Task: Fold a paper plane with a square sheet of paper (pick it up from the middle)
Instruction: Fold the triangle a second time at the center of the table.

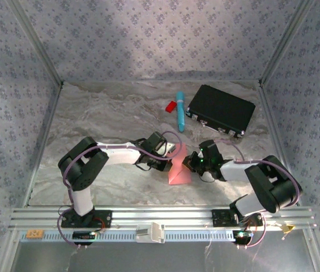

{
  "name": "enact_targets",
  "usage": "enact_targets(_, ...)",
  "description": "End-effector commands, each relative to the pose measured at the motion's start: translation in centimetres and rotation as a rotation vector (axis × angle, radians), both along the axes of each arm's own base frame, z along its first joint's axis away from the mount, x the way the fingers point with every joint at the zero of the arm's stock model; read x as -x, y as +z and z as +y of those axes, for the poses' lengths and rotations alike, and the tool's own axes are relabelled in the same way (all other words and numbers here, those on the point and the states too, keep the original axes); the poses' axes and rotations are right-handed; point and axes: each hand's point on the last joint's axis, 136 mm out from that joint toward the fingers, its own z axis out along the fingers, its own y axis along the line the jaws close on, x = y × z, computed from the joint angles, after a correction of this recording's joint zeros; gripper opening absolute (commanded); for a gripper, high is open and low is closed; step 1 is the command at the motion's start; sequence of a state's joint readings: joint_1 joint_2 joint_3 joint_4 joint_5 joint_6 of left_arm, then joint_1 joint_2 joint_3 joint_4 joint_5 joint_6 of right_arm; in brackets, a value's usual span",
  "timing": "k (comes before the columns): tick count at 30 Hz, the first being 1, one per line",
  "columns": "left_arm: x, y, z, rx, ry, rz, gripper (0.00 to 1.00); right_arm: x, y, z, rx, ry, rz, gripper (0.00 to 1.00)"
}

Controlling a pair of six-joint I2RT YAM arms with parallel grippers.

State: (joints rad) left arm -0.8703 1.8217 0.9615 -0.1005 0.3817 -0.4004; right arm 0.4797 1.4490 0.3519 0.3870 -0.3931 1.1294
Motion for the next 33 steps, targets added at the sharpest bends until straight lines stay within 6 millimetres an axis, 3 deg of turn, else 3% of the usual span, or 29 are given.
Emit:
enact_targets(1,0.9,-2.2,1.4,-0.077,-0.016,0.041,0.0,0.7,-2.0,-1.8,0.038,-0.038,0.046,0.0)
enact_targets(12,0.9,-2.2,1.4,-0.076,-0.012,0.042,0.0,-0.8,-0.4,-2.9,0.011,-0.113,-0.005,0.0)
enact_targets(19,0.8,-1.9,1.2,-0.069,-0.01,0.038,0.0,-0.9,3.5,-1.6,-0.029,-0.048,-0.12,0.0)
enact_targets(23,0.8,-1.9,1.2,-0.067,-0.013,0.038,0.0,-0.4,4.5,-0.1,-0.051,0.01,-0.132,0.01)
enact_targets(28,0.8,-2.0,1.2,-0.068,-0.011,0.039,0.0,0.9,3.8,2.8,-0.058,0.107,-0.095,0.0)
enact_targets(33,0.9,-2.0,1.2,-0.068,-0.015,0.04,0.0,1.7,1.4,3.7,-0.051,0.122,-0.034,0.0)
